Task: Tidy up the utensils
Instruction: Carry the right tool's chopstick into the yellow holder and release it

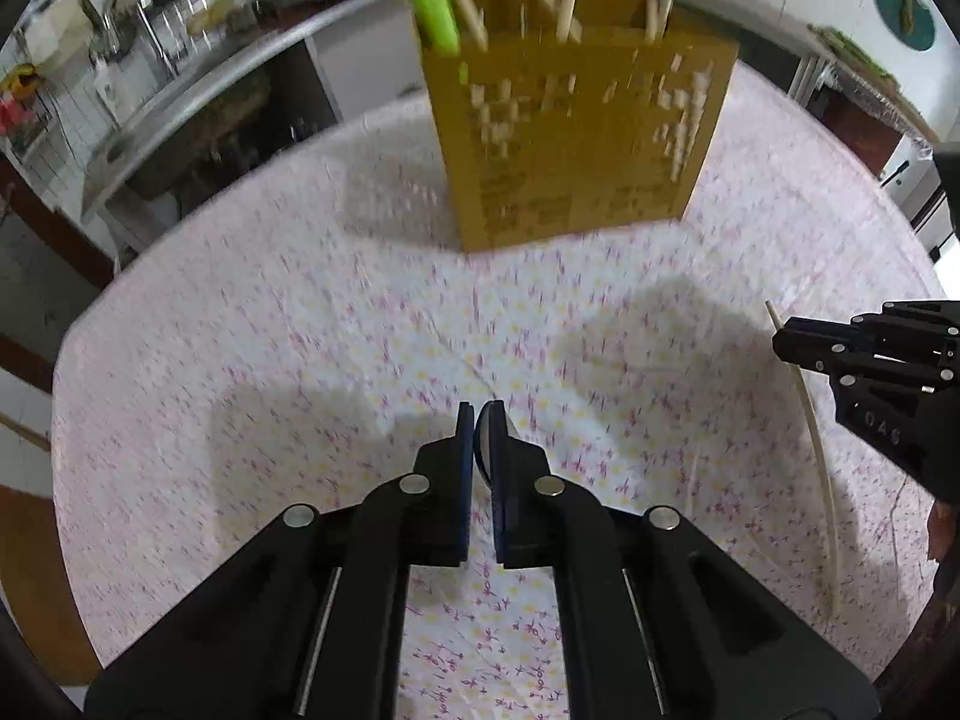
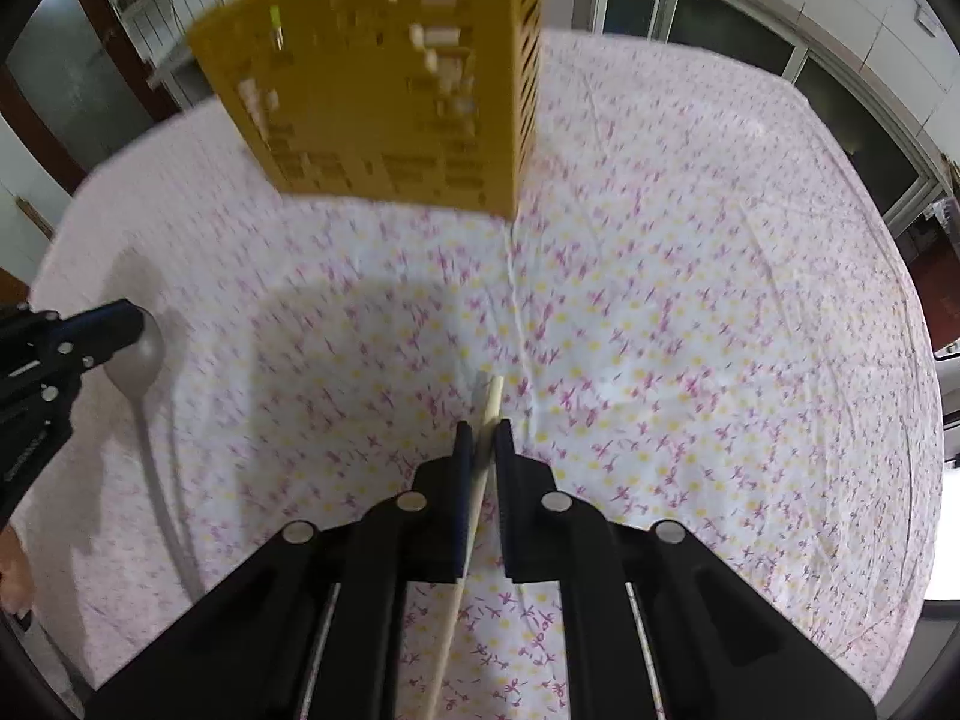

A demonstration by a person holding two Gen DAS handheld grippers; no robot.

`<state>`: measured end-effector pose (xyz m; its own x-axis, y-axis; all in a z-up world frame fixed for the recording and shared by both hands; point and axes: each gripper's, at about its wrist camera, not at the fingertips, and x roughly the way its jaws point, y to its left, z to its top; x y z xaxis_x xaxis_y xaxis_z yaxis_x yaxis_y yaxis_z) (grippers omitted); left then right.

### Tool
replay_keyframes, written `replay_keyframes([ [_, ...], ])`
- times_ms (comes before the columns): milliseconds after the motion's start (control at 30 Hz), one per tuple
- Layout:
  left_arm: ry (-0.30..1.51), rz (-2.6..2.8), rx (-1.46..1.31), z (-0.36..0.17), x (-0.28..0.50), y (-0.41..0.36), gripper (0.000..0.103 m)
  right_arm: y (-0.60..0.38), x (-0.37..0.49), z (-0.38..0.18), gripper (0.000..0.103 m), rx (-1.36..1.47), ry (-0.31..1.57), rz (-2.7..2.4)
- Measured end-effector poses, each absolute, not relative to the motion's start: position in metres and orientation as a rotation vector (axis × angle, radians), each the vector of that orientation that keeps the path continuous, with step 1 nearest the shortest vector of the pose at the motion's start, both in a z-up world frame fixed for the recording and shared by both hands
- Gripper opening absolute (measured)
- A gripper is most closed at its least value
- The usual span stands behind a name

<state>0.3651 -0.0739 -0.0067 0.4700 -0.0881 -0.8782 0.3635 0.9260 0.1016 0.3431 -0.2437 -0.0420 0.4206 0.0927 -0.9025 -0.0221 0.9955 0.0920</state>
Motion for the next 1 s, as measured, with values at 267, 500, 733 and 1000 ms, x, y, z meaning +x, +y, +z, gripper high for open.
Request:
replay_keyframes([
  [267,0.778,-0.299,0.301,0.052,0.346,-0.082,0.003,-0.270,0.323,0.030,0.005,0.143,0.764,0.063],
  [500,0.668,-0.277,0.304,0.098,0.356,-0.085,0.003,-0.282,0.325,0.095,0.003,0.113,0.479,0.056],
  [733,0.837,-0.359,0.279,0.089,0.380,-0.090,0.003,-0.266,0.372,0.027,0.007,0.091,0.941,0.129],
  [1000,1.044,-0.349,0.299,0.007,0.376,-0.078,0.003,-0.260,0.377,-0.060,0.010,0.074,1.171,0.079],
])
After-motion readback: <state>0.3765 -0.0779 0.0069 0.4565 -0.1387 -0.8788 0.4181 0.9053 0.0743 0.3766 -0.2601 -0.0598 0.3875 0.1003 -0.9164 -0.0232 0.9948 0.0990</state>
